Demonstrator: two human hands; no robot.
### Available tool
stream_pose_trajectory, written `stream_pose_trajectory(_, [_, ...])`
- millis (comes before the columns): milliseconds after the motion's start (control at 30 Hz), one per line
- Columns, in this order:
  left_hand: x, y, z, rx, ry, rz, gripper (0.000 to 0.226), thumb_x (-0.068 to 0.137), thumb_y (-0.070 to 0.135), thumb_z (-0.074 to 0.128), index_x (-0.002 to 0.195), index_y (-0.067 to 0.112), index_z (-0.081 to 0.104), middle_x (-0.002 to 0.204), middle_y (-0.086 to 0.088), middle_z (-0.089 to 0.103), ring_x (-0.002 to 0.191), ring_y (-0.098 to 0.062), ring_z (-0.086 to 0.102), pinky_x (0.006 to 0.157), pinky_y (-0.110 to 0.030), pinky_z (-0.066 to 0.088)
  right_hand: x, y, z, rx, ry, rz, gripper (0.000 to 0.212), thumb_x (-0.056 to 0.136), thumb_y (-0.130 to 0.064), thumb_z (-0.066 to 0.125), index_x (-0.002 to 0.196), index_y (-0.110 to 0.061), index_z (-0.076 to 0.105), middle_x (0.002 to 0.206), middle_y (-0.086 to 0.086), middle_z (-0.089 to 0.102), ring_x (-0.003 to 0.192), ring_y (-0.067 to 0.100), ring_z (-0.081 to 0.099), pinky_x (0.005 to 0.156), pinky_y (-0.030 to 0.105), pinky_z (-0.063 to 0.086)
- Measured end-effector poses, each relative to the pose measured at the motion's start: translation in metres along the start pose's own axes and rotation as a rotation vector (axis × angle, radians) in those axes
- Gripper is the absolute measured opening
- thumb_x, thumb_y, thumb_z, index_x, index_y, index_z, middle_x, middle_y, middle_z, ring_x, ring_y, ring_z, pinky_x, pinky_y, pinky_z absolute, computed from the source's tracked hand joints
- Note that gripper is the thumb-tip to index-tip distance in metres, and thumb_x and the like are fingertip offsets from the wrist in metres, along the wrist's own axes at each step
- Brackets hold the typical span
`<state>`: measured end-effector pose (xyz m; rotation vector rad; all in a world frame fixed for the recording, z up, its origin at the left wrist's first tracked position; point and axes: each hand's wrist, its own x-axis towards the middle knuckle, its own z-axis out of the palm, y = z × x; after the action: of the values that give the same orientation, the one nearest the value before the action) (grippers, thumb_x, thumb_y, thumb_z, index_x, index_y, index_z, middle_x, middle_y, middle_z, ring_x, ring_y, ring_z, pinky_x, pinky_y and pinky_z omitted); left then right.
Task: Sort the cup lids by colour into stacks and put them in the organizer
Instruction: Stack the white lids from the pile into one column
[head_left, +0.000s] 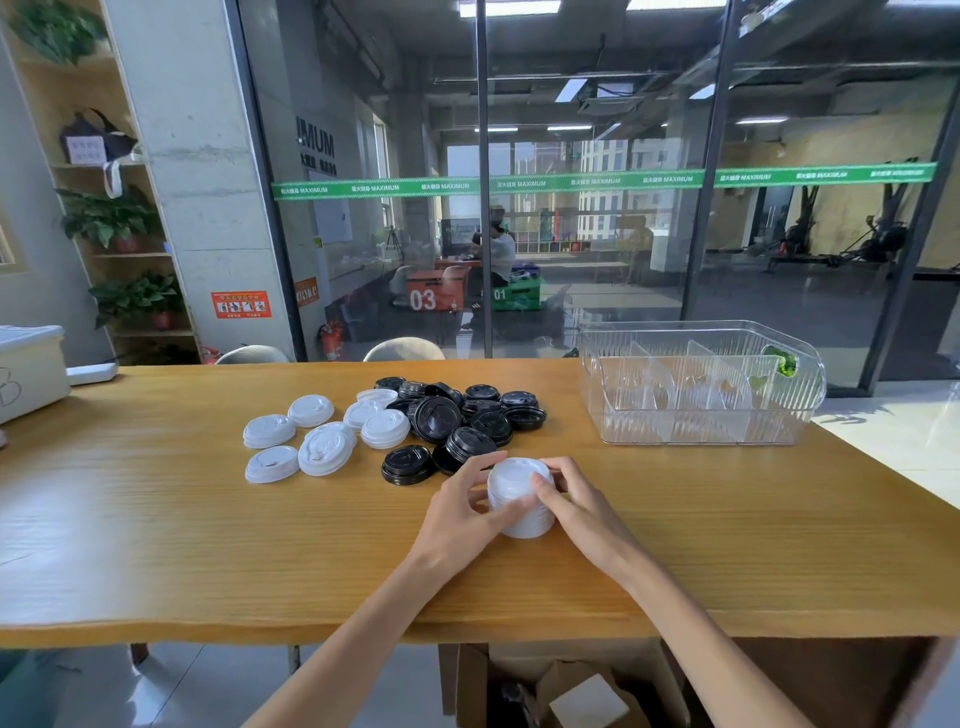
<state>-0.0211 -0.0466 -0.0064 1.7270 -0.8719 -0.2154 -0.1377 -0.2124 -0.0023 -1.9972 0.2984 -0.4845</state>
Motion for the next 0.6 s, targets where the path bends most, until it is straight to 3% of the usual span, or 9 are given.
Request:
stream_pose_trajectory(100, [0.001,-0.003,0.001,0.030,0.006,0.030,0.072,0.079,0.050,0.095,0.142,0.046,0.059,0.129,0.015,0.072,0.113,-0.002,0.071,0.097,-0.025,0.059,0.000,-0.001,0.000,0.017,-0.004,-0.007,0.027,0.107,-0.058,0.052,0.129,-0.042,0.055,0.120,-0.012,0.071,0.109,0.000,0.066,0.087,0.025,0.050])
stream_pose_trajectory(200, [0.001,-0.002,0.001,0.031,0.025,0.050,0.071,0.079,0.048,0.095,0.141,0.042,0.060,0.128,0.014,0.072,0.114,-0.003,0.071,0.099,-0.028,0.059,0.001,0.001,0.000,0.017,-0.012,-0.013,0.023,0.107,-0.056,0.054,0.126,-0.042,0.056,0.116,-0.006,0.072,0.109,0.010,0.068,0.091,0.031,0.052])
stream_pose_trajectory(433, [-0.002,0.002,0.002,0.051,0.017,0.077,0.071,0.084,0.044,0.092,0.144,0.028,0.059,0.138,0.013,0.068,0.127,-0.003,0.065,0.107,-0.029,0.055,0.004,0.005,-0.001,0.026,-0.011,0.000,0.029,0.101,-0.059,0.056,0.124,-0.042,0.056,0.117,-0.007,0.073,0.110,0.009,0.068,0.100,0.041,0.054])
stream_pose_trajectory(600, [-0.006,0.011,-0.002,-0.027,0.002,-0.009,0.041,0.104,0.057,0.063,0.143,0.042,0.060,0.136,0.017,0.068,0.117,0.011,0.062,0.091,-0.015,0.049,0.002,0.002,0.001,0.011,-0.007,0.010,0.039,0.096,-0.066,0.054,0.126,-0.040,0.055,0.118,-0.002,0.072,0.113,0.017,0.066,0.102,0.045,0.051])
